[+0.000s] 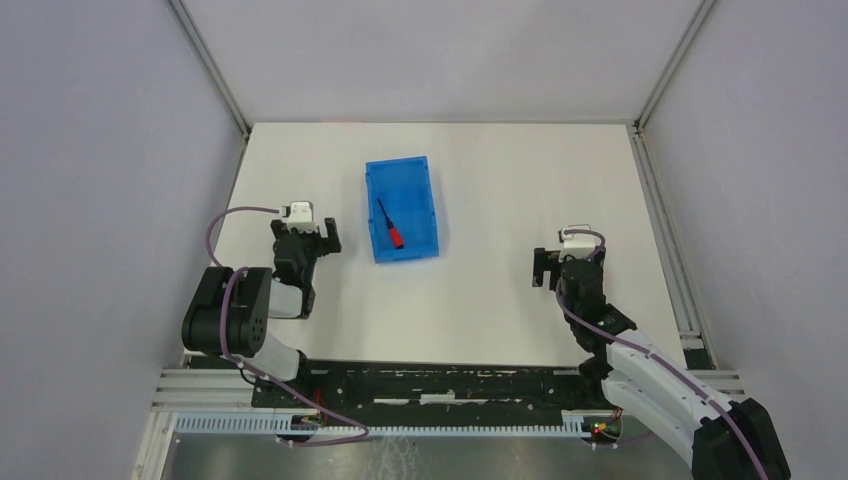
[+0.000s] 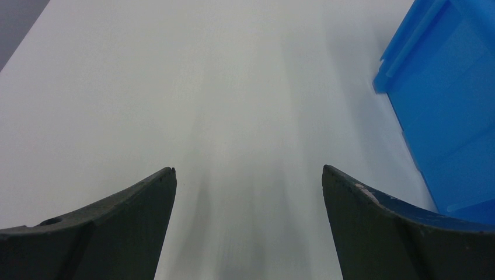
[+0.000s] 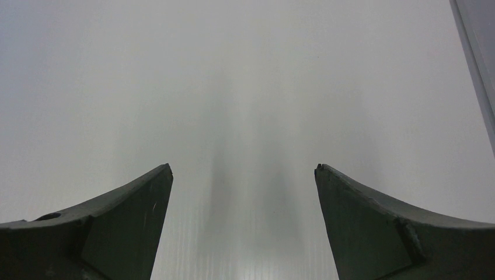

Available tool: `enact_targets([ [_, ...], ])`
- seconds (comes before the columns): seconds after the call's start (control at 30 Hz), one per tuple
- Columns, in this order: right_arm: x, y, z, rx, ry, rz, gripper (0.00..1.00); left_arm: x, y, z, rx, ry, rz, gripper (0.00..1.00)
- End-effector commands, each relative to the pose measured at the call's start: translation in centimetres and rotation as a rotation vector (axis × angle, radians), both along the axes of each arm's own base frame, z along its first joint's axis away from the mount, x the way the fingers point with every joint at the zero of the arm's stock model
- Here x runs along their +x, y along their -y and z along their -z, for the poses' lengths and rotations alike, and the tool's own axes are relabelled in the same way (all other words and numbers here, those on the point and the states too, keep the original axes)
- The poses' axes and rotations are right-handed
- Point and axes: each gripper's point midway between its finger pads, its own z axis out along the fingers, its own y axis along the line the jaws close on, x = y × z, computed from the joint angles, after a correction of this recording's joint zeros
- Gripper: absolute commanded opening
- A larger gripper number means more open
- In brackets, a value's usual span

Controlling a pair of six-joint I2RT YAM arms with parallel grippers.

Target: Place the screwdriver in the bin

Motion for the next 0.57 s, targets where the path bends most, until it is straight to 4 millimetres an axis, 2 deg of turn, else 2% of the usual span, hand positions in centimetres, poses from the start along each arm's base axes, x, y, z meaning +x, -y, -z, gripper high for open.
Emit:
enact_targets([
  [0.0,0.6,-0.1,-1.3,0.013,0.066,0.0,0.98,0.4,0.1,-1.4,-0.032,0.052,0.002,1.0],
  [0.53,0.8,-0.6,-2.5,0.039,0.121,-0.032,0.98,0.4,0.1,-1.4,-0.032,0.051,0.002,1.0],
])
